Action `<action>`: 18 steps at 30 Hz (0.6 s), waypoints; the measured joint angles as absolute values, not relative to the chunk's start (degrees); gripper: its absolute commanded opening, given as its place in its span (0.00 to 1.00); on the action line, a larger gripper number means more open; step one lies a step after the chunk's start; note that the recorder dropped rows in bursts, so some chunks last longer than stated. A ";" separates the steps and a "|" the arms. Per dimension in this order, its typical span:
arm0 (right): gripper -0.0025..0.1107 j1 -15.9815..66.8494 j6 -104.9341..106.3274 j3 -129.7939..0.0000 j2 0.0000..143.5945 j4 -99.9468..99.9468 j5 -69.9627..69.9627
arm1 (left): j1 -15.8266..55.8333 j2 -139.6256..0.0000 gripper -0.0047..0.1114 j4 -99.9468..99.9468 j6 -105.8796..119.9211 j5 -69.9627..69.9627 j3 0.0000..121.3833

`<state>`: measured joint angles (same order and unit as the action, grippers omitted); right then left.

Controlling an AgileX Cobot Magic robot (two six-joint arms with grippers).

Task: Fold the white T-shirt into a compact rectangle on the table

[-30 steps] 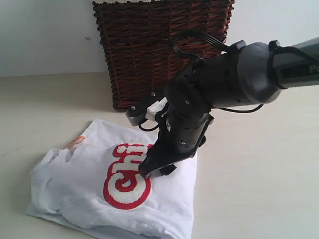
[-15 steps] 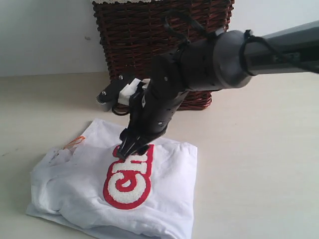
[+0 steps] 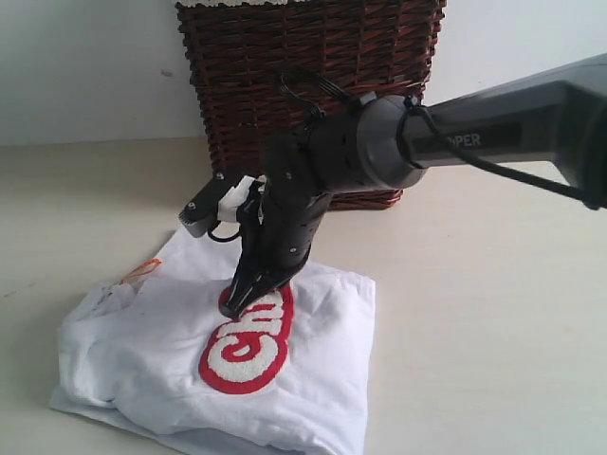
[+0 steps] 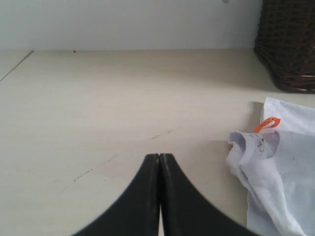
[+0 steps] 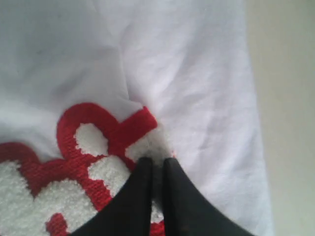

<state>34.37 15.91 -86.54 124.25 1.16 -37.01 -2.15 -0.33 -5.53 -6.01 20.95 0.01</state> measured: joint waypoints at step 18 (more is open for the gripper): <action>0.02 34.37 -15.99 -82.11 115.80 29.89 -36.57 | -2.15 -0.33 0.04 -5.53 -6.01 20.95 0.01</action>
